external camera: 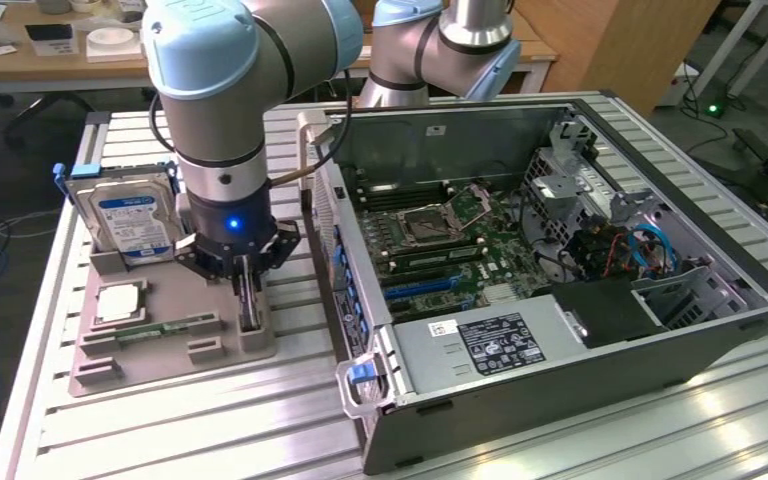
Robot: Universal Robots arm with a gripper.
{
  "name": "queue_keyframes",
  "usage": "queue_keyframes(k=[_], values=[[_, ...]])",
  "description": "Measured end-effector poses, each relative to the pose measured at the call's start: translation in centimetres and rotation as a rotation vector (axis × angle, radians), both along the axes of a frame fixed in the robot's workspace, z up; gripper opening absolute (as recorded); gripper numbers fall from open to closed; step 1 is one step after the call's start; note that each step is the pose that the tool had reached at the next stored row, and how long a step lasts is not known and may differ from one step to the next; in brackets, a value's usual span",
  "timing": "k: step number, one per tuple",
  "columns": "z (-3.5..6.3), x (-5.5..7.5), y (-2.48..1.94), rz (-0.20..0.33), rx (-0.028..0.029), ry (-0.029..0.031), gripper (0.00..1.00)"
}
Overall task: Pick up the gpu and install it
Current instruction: 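Pick up the gpu and move the gpu toward the slot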
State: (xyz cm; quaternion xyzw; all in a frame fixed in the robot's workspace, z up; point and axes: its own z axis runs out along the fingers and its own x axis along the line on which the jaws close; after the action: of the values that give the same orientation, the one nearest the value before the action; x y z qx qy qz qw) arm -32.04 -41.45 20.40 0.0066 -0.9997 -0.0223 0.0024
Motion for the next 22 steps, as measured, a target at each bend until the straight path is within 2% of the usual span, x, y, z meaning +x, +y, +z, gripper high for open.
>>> queue_keyframes(k=[22], values=[[-0.01, 0.0, 0.0, 0.0, 0.0, 0.0001, 0.28]])
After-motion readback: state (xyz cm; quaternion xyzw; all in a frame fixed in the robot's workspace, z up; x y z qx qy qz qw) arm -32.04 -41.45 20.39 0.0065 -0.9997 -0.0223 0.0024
